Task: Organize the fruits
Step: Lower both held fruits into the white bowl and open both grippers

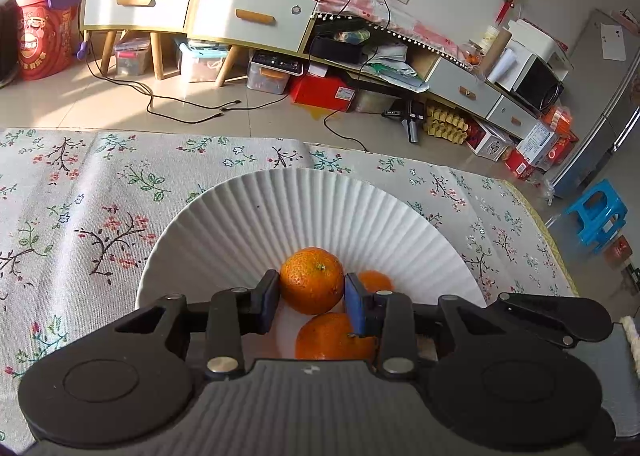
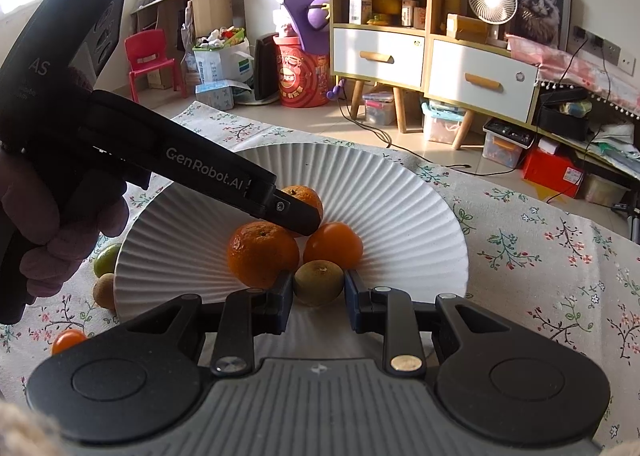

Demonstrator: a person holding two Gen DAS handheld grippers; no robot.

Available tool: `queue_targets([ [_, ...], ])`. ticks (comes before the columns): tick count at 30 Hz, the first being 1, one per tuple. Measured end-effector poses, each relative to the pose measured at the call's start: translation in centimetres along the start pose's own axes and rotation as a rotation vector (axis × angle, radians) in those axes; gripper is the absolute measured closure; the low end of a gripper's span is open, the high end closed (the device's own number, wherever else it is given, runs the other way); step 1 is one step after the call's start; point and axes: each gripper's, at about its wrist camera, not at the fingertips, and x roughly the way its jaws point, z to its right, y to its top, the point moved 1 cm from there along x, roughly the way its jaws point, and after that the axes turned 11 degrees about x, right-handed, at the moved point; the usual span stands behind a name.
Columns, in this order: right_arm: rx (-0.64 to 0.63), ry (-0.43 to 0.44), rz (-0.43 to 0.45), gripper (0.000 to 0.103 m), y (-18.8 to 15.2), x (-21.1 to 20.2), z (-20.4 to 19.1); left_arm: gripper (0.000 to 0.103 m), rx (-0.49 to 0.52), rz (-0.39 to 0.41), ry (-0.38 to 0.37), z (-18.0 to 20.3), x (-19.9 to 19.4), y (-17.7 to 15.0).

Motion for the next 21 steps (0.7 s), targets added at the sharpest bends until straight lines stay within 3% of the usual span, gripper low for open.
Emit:
queue_targets([
  [7,-0.004,-0.010,-0.002,0.076,0.1,0.0,0.0,0.072,0.020,0.018,0.030,0.4,-0.3,0.1],
  [9,-0.003,-0.014,0.002,0.070,0.1,-0.2,-0.1,0.070,0.030,0.023,0.032,0.5,-0.6,0.2],
  [21,0.011,-0.029,0.030,0.046,0.3,-3.6,-0.9,0.042,0.097,0.063,0.080,1.5,-5.1,-0.9],
])
